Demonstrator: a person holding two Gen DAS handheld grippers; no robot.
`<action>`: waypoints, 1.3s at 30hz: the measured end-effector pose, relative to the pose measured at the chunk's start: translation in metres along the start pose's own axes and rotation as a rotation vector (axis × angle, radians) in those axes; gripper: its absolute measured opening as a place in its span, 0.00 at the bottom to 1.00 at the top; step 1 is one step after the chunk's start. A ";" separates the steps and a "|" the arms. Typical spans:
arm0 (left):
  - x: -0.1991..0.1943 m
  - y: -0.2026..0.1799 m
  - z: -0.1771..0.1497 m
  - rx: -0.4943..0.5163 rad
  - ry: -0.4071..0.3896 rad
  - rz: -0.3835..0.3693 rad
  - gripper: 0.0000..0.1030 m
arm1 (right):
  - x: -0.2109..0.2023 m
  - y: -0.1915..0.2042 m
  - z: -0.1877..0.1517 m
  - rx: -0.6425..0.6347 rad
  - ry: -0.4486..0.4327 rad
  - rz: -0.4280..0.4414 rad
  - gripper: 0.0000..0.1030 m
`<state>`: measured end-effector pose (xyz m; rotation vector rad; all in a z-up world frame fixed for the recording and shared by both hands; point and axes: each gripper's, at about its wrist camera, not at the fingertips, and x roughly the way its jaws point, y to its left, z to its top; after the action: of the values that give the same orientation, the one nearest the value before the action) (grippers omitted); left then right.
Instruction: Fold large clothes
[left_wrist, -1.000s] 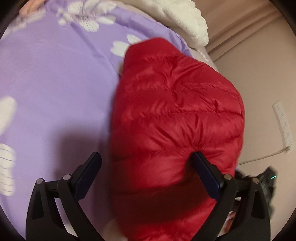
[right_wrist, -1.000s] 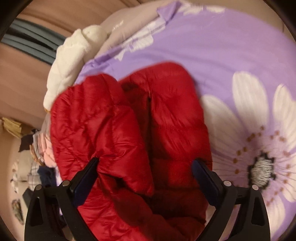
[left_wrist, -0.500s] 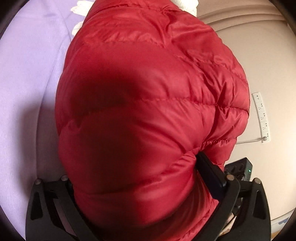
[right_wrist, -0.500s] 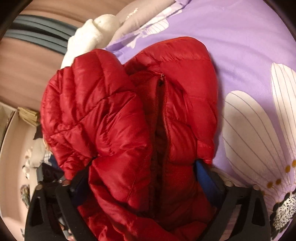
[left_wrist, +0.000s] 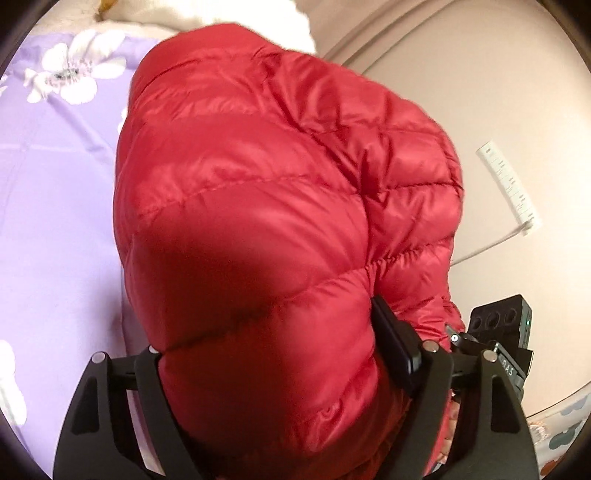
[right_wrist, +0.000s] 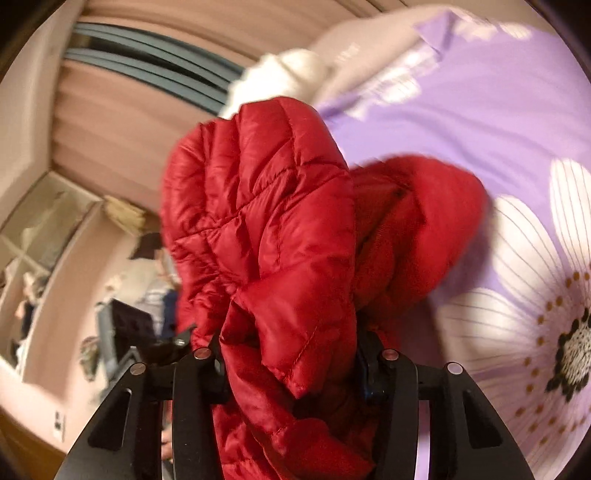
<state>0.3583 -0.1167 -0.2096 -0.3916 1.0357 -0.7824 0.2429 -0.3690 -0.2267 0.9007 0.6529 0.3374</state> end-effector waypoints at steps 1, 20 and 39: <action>-0.012 -0.004 -0.001 0.008 -0.020 -0.004 0.78 | -0.007 0.013 -0.001 -0.020 -0.012 0.025 0.49; -0.168 -0.043 -0.008 0.188 -0.304 0.028 0.78 | -0.086 0.122 -0.016 -0.204 -0.114 0.203 0.49; -0.173 -0.037 -0.028 0.129 -0.391 0.076 0.77 | -0.037 0.143 0.002 -0.279 -0.043 0.255 0.49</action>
<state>0.2714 -0.0129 -0.0930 -0.3743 0.6276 -0.6668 0.2155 -0.3058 -0.0962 0.7207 0.4376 0.6198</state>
